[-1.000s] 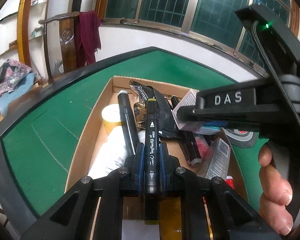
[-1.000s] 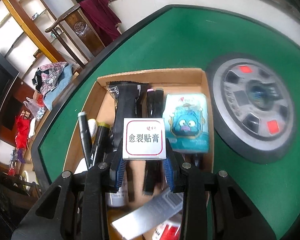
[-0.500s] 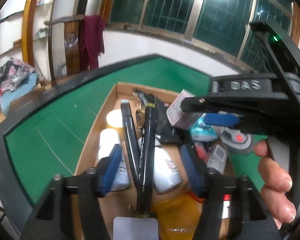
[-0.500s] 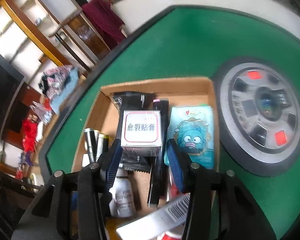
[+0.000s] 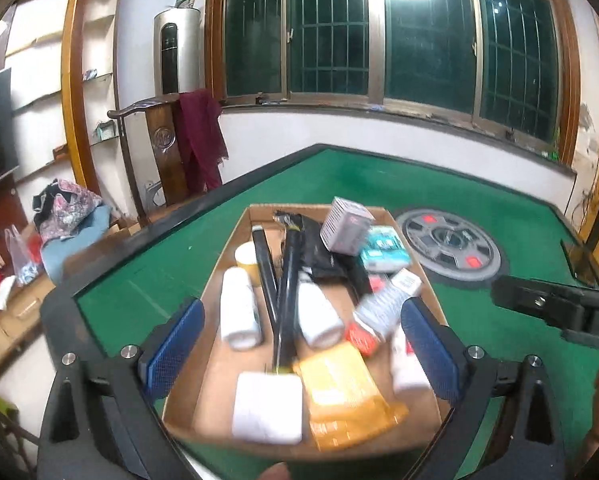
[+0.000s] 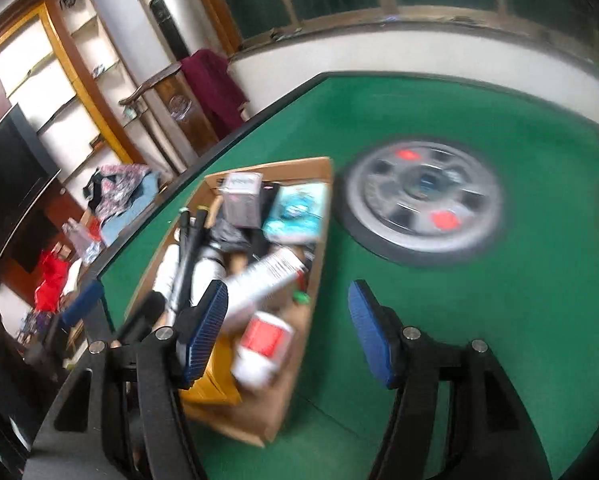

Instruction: Organize objects

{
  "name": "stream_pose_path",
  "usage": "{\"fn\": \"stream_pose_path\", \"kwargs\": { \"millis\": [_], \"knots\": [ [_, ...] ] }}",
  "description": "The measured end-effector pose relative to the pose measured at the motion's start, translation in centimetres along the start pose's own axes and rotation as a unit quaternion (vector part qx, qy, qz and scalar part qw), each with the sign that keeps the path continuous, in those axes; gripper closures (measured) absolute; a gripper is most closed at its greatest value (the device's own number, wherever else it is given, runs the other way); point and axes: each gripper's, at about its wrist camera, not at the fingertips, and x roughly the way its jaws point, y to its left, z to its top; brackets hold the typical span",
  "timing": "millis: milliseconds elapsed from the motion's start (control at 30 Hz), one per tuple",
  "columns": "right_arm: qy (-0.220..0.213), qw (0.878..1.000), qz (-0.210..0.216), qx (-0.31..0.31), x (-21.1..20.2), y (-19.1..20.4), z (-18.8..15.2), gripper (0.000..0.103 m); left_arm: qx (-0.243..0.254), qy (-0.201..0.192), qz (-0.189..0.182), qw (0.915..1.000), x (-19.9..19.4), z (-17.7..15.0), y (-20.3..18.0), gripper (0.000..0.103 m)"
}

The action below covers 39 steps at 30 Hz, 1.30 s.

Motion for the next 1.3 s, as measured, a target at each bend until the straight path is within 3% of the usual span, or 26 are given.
{"fn": "stream_pose_path", "kwargs": {
  "millis": [167,267,467,767,1300],
  "knots": [
    [-0.037,0.999,-0.026,-0.017,-3.2,-0.6,-2.2,0.041,0.028,-0.019,0.052,0.9981,-1.3,-1.5,-1.4,0.007],
    [-0.06,0.997,-0.033,-0.03,-3.9,-0.2,-2.6,0.041,0.042,-0.002,0.097,0.9944,-0.7,-1.5,-1.5,0.007],
    [-0.062,0.996,-0.045,-0.047,-3.7,0.5,-3.6,0.041,0.0,-0.02,0.059,0.9981,-0.9,-1.4,0.3,0.007],
    [-0.051,0.995,-0.059,-0.069,-2.5,1.2,-4.5,0.041,0.02,-0.011,0.061,0.9978,-0.1,-2.1,-0.4,0.007],
    [-0.04,0.994,-0.067,-0.079,-2.0,1.4,-5.0,0.041,0.013,-0.008,0.059,0.9982,0.4,-2.6,0.1,0.007]
  ]
}}
